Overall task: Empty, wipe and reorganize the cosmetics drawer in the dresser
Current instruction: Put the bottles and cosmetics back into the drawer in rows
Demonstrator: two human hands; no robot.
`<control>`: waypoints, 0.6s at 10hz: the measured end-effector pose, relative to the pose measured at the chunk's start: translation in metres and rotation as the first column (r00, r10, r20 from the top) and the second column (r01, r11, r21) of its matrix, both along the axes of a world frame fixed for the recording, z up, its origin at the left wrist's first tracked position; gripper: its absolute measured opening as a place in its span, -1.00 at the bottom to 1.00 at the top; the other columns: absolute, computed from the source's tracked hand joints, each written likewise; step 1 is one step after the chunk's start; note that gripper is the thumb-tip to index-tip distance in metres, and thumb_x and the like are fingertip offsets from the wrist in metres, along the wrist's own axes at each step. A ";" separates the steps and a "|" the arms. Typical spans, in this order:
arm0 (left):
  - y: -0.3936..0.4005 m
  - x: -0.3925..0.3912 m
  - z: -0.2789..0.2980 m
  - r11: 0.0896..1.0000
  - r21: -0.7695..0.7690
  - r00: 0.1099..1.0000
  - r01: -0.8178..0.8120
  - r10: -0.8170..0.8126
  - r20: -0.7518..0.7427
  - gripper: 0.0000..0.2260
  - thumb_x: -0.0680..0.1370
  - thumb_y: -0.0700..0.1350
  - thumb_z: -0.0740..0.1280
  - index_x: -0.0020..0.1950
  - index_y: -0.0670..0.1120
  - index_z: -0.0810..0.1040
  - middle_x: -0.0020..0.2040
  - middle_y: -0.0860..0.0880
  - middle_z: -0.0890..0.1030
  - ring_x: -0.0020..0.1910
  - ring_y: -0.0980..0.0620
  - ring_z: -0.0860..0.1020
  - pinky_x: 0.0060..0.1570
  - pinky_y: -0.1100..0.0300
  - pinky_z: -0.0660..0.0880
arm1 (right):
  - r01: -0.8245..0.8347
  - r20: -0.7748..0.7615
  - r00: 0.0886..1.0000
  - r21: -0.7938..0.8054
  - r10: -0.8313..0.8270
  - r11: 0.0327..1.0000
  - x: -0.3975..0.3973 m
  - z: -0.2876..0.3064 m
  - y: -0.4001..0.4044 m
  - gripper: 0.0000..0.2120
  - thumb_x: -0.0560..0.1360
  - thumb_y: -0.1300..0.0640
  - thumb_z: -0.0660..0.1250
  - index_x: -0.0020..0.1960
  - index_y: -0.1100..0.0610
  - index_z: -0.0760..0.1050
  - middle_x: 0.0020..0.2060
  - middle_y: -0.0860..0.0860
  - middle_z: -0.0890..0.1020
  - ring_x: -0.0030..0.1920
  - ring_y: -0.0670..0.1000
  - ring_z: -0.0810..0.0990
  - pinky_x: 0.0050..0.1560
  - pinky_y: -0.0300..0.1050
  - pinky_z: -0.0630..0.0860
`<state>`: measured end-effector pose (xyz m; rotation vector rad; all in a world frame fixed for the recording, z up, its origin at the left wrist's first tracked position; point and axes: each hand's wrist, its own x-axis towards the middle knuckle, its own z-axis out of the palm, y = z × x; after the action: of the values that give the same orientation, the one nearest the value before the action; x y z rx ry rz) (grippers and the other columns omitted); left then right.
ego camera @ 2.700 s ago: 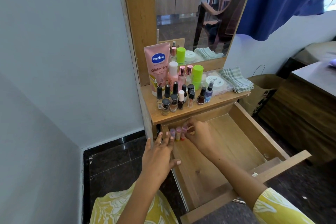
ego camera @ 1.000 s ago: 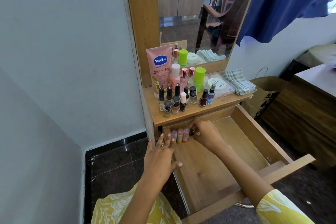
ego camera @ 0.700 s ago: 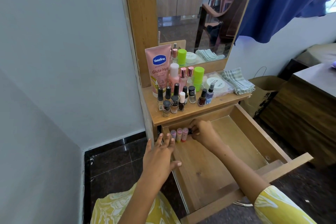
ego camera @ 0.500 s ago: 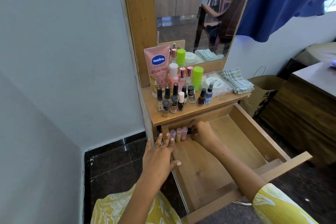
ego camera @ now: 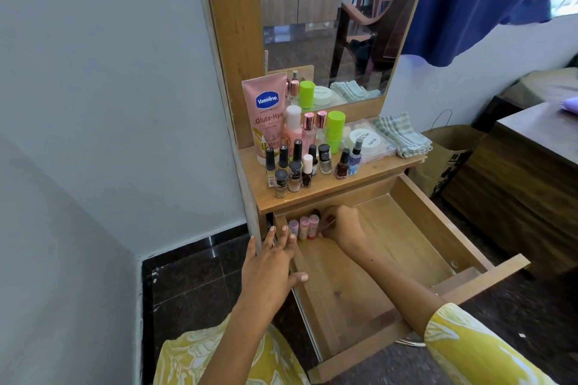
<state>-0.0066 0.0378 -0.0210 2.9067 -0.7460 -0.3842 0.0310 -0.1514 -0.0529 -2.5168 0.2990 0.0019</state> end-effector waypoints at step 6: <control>0.000 0.000 0.002 1.000 0.002 1.000 0.004 -0.004 -0.005 -0.35 0.57 0.19 0.16 0.55 0.03 -0.06 0.56 0.03 -0.11 0.52 0.01 -0.19 0.44 -0.08 -0.22 | -0.031 -0.006 0.999 0.076 0.031 0.997 0.007 -0.005 -0.007 -0.82 0.36 0.37 0.43 -0.07 0.19 0.61 -0.14 0.07 0.65 -0.24 -0.12 0.50 -0.27 -0.43 0.41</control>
<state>-0.0064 0.0379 -0.0191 2.9052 -0.7517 -0.3928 0.0376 -0.1587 -0.0580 -2.4460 0.2579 0.0339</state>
